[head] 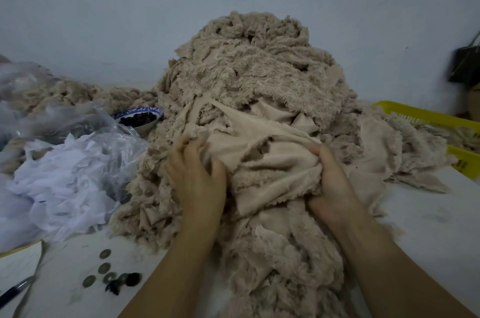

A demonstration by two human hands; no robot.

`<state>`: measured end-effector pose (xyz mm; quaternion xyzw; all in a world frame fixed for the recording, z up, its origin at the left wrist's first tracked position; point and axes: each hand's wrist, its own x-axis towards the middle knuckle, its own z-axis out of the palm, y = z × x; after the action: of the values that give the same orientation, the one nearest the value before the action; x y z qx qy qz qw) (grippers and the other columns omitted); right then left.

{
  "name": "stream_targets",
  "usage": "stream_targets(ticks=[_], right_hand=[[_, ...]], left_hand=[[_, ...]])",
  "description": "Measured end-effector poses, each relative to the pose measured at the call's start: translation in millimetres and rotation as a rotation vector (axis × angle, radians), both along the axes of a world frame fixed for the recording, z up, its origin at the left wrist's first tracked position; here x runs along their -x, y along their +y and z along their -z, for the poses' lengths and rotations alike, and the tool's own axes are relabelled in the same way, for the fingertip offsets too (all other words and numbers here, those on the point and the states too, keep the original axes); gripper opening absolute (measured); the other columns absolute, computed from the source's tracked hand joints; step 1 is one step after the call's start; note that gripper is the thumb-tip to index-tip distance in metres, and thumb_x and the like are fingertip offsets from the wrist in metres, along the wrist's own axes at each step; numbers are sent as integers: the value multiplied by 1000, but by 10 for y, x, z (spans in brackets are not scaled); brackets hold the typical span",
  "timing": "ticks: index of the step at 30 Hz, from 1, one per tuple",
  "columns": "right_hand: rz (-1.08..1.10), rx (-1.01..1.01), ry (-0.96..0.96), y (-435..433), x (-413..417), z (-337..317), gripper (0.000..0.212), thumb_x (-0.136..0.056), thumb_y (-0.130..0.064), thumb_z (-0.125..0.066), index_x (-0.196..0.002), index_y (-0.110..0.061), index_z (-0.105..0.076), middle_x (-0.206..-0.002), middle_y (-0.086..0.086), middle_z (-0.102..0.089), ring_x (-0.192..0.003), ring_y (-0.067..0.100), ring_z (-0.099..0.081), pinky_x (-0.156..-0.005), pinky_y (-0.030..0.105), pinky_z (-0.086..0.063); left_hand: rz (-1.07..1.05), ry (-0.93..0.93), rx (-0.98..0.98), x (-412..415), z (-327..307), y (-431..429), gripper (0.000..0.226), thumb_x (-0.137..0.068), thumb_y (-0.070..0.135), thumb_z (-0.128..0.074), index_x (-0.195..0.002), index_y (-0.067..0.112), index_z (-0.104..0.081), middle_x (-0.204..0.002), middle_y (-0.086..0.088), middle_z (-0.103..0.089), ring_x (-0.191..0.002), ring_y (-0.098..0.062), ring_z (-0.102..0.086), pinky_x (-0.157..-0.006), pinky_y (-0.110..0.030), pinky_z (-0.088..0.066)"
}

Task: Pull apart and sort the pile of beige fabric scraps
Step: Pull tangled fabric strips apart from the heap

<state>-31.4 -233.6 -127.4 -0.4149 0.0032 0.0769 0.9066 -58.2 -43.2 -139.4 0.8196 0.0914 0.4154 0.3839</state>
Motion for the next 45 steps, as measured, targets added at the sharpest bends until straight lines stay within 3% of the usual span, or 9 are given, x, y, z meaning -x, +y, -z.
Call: stream_targets(ticks=[3, 6, 12, 16, 22, 29, 33, 39, 45], right_hand=[[-111, 56, -38, 78, 91, 4, 31, -73, -33, -68, -93, -13, -82, -100, 17, -76, -88, 28, -75, -65, 36, -60], [-161, 144, -96, 127, 119, 32, 38, -78, -32, -72, -107, -7, -76, -110, 21, -72, -98, 30, -73, -73, 36, -60], [4, 370, -139, 120, 73, 62, 21, -96, -15, -58, -114, -12, -68, -90, 15, -73, -75, 24, -67, -62, 28, -53], [155, 975, -315, 57, 17, 115, 14, -96, -14, -50, -87, -5, -56, -57, -1, -45, -49, 6, -38, -43, 18, -29], [370, 975, -154, -36, -63, 110, 25, -96, -12, -49, -73, -21, -56, -72, -6, -57, -64, 9, -49, -51, 16, -37], [204, 844, -141, 64, 3, 97, 37, -93, -30, -53, -58, -34, -65, -60, -18, -61, -65, 3, -57, -59, 22, -41], [-5, 820, -321, 146, 81, 88, 35, -81, -79, -44, -92, -58, -70, -99, -37, -67, -100, -22, -56, -77, 1, -41], [19, 674, -142, 164, 94, 47, 25, -98, -35, -57, -98, -12, -68, -80, -2, -74, -68, 5, -70, -56, 16, -51], [369, 324, 71, 29, -72, 29, 14, -89, -33, -62, -86, -19, -64, -80, 4, -62, -79, 25, -62, -72, 38, -50]], left_hand=[[239, -118, -81, 97, -47, -143, 39, -95, 37, -45, -121, 14, -63, -123, 10, -56, -126, -11, -48, -107, -27, -38], [660, 206, 140, 156, -39, -236, 47, -93, 66, -35, -106, 33, -66, -96, 25, -69, -97, 11, -60, -77, -4, -43], [599, 207, 396, 46, 71, -183, 36, -97, 48, -55, -75, 21, -63, -77, 7, -69, -75, -7, -64, -71, -31, -51], [695, 109, 1020, 2, -56, -49, 31, -104, 39, -47, -100, 26, -76, -102, -2, -77, -92, -17, -73, -70, -30, -59], [905, 33, 1456, 25, -186, 194, 47, -101, 40, -45, -134, 9, -60, -129, -15, -65, -110, -28, -66, -100, -43, -53], [1111, 176, 1334, 39, -164, 130, 53, -98, 42, -53, -135, 6, -60, -133, -22, -62, -124, -34, -60, -103, -48, -50], [998, 318, 933, 110, -136, -17, 45, -88, 45, -68, -118, 12, -71, -119, -18, -71, -110, -30, -68, -92, -41, -57], [941, 448, 292, 207, -45, -272, 43, -88, 53, -65, -63, 21, -52, -64, 7, -51, -60, -9, -50, -59, -21, -43], [626, 369, 236, 81, -32, -102, 52, -93, 51, -61, -52, 28, -39, -47, 14, -35, -44, -4, -35, -43, -16, -30]])
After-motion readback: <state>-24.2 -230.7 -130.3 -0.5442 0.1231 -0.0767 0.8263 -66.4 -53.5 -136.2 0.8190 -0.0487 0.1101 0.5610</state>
